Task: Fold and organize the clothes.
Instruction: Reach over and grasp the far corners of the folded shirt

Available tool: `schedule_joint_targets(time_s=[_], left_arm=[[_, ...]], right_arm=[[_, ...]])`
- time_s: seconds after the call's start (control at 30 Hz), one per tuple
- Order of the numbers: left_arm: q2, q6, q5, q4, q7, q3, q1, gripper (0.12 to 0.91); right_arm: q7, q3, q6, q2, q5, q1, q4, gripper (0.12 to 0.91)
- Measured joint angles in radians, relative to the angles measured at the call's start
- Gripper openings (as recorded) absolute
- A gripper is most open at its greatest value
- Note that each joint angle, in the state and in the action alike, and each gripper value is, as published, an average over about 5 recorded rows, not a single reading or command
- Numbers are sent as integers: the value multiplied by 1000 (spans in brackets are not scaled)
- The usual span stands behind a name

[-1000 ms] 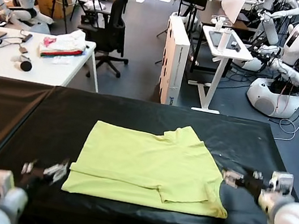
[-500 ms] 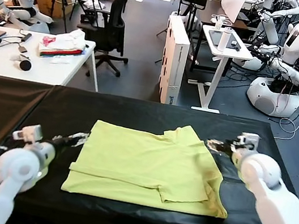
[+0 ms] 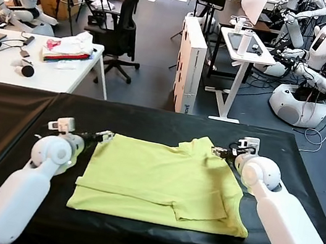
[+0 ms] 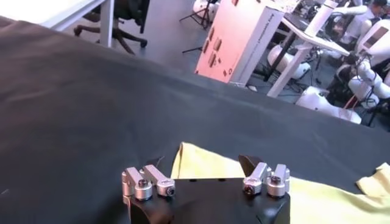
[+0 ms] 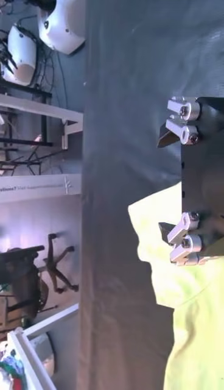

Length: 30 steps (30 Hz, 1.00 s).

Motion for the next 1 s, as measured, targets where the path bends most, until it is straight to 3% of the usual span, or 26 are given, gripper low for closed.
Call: schedule_joint_targets(time_s=[0.3, 0.67, 0.77, 0.87, 1.0], left_arm=[[-38, -19, 70, 90, 17, 26, -40, 907], [-40, -17, 83, 100, 26, 32, -29, 907], [-35, -14, 84, 89, 25, 35, -17, 866], [-29, -14, 87, 79, 25, 34, -5, 761], [-24, -17, 93, 74, 30, 31, 6, 655]], right_arm=[[-21, 0, 0, 8, -19, -7, -11, 903], [-24, -6, 0, 28, -28, -6, -23, 740], [-24, -9, 0, 31, -31, -5, -24, 712], [-24, -9, 0, 34, -33, -5, -24, 672], [-24, -10, 0, 36, -35, -7, -23, 551]])
